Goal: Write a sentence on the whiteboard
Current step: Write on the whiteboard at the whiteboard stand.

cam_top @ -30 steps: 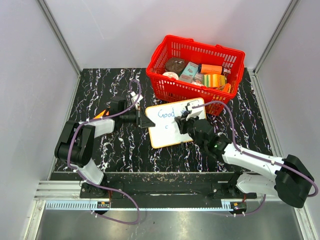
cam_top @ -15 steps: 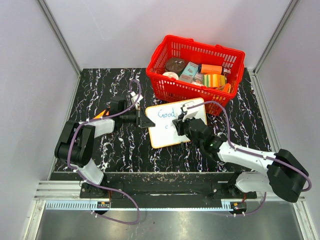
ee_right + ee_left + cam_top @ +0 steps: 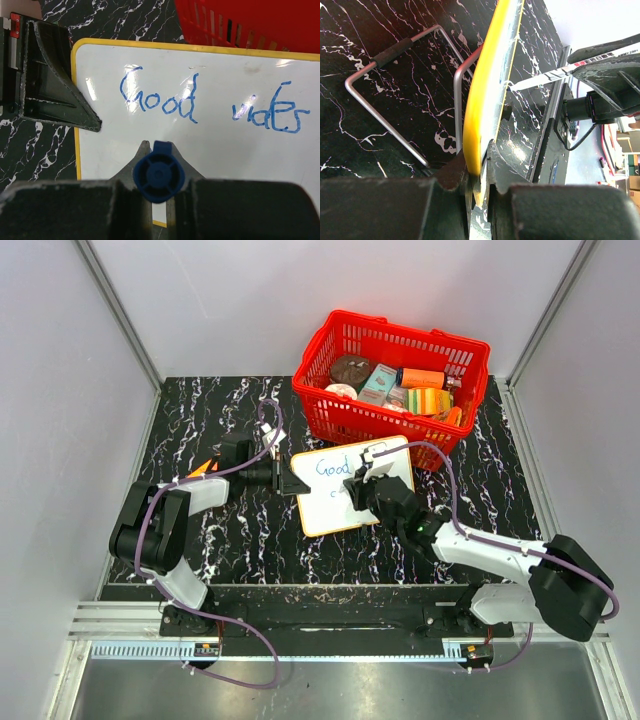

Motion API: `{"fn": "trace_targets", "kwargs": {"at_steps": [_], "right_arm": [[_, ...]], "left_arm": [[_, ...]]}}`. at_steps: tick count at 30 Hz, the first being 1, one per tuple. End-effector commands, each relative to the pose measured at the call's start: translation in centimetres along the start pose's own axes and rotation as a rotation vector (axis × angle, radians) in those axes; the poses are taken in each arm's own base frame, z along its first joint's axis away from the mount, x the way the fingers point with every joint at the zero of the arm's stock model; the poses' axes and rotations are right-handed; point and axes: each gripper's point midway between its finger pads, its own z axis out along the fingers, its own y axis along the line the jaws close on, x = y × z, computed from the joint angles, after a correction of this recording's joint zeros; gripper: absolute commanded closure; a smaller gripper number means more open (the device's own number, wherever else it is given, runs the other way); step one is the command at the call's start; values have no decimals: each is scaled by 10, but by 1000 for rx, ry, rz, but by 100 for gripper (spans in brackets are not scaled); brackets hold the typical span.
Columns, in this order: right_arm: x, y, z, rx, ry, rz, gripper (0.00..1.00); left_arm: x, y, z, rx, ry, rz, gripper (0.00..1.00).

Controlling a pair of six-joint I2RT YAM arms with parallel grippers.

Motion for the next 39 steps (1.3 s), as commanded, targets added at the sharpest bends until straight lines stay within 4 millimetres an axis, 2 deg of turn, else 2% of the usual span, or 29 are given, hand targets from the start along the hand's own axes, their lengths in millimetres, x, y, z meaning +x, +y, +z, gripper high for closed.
{"fn": "trace_targets", "kwargs": {"at_steps": [1,6,13,39], "right_arm": [[-41,6,4,-5,-110,46,100],[-39,1,5,21,-114,41,100],[-23,-2,12,35,-65,30,100],[3,-3,-2,2,22,29,100]], "left_arm": [[17,38,5,-159,29,44,100],[17,38,5,-158,29,44,100],[17,38,5,-156,29,43,100],[17,38,5,-158,29,44,100]]}}
